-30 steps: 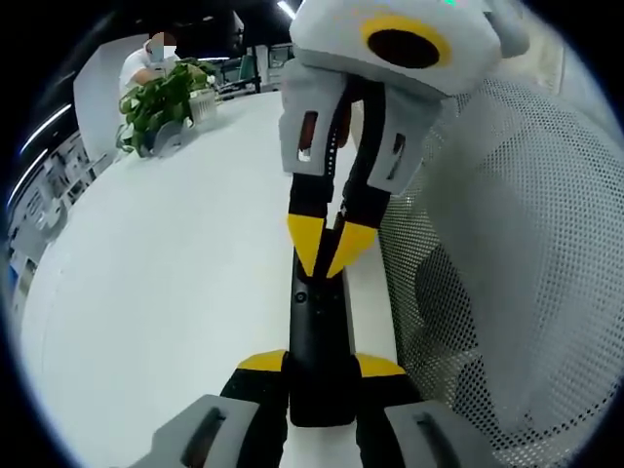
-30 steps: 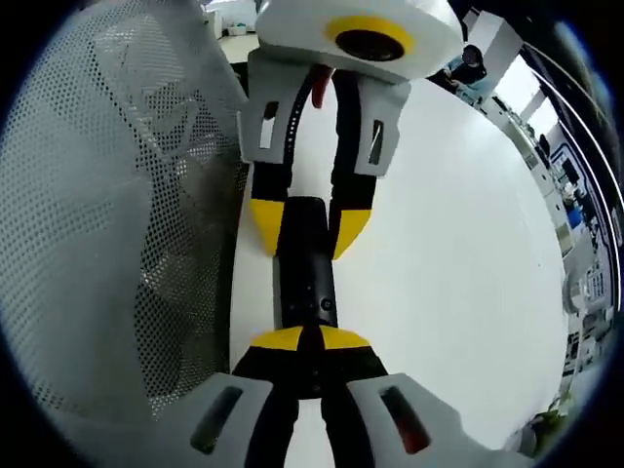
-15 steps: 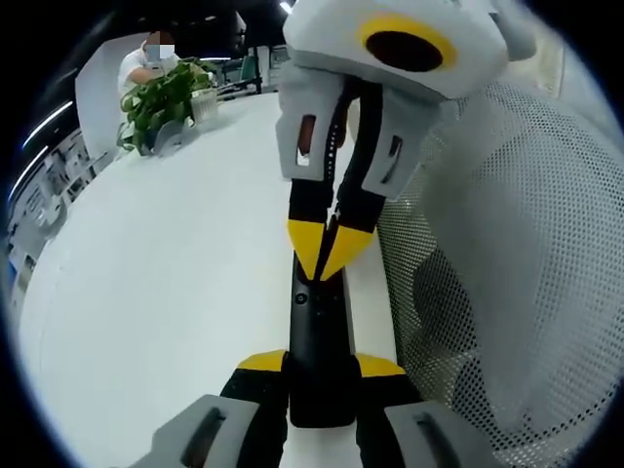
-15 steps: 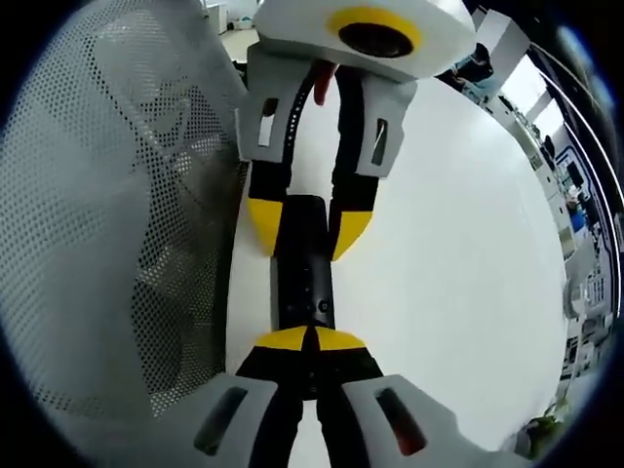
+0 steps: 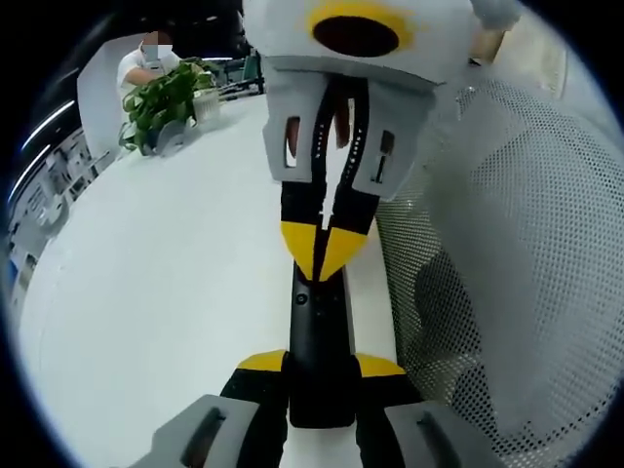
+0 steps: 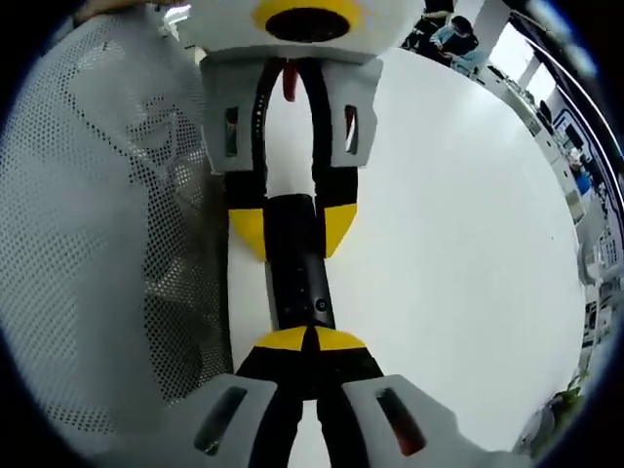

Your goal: Press the specified remote control buttons in sequence, fully releasing each button before pressing the next.

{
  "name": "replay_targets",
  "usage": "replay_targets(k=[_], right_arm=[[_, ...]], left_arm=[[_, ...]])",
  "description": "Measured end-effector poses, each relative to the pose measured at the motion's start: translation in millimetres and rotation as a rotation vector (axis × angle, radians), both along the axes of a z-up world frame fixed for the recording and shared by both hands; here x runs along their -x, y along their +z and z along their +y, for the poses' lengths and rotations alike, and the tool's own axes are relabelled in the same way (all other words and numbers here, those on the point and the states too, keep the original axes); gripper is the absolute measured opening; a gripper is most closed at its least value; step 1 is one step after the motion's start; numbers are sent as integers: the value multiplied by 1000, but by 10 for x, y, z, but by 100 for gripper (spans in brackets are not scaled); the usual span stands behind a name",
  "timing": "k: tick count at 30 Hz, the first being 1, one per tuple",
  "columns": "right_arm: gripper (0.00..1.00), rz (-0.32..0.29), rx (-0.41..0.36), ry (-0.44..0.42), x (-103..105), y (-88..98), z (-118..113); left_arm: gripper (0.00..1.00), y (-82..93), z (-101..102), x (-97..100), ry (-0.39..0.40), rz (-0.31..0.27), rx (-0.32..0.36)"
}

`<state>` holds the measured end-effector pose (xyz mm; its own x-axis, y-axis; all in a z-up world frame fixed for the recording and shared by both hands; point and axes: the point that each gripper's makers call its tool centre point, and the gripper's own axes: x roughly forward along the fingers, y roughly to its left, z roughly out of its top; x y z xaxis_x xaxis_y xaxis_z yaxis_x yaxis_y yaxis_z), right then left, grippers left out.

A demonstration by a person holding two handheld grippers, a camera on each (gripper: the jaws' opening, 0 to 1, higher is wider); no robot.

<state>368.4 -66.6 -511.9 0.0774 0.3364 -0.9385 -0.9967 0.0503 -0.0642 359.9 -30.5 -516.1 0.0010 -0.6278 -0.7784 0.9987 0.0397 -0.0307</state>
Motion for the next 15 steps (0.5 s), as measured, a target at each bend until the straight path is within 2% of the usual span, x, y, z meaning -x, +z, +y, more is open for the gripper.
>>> replay_targets(k=[2, 4, 7, 8, 11, 13, 15], right_arm=[[0, 20, -16, -39, 3, 1, -5], [0, 2, -33, -45, 2, 3, -13], [0, -92, -85, -14, 12, 19, -7], [0, -99, -90, -20, 21, 18, -11], [0, -85, -105, -77, 6, 23, 32], [0, -64, -117, -104, -5, 22, 108], [0, -62, -107, -100, -20, 24, 148]], left_arm=[[25, 1, 2, 1, -3, 0, 6], [25, 2, 5, 0, -1, 1, 14], [25, 4, 3, -2, -2, 3, 17], [25, 4, 3, -2, -4, 4, 17], [25, 4, 23, -5, -14, 3, 15], [25, -5, 91, -29, -23, -16, -13], [25, -2, 149, -27, -10, -6, -4]])
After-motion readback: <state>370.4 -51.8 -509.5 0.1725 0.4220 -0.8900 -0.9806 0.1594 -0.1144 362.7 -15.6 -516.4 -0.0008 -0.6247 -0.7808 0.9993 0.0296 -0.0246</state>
